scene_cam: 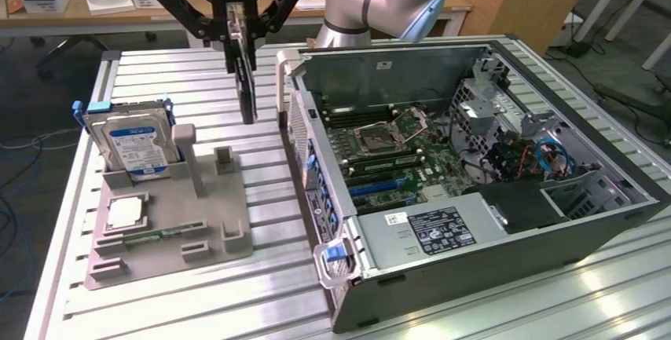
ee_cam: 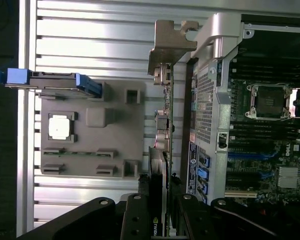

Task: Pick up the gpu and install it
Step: 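Pick up the gpu and move the gpu toward the slot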

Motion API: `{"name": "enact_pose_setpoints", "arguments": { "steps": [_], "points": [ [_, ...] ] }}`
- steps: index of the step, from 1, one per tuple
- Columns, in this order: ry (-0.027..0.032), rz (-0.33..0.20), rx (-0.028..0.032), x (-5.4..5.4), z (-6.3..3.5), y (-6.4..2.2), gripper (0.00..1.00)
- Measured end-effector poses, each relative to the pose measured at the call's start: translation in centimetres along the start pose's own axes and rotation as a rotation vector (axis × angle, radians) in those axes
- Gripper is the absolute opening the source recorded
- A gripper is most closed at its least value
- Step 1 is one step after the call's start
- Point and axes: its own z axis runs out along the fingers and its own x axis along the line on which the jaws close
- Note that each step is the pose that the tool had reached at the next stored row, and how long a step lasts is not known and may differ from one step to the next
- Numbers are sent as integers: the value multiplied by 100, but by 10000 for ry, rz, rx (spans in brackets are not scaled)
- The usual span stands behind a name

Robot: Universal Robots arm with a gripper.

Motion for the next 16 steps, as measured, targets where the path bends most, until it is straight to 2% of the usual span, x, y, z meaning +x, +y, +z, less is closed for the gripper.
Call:
{"name": "enact_pose_setpoints", "arguments": {
  "steps": [10, 16],
  "points": [
    [0, 0, 0, -51, 3, -2, 26],
    [-1, 0, -1, -125, 5, -4, 26]
  ]
}}
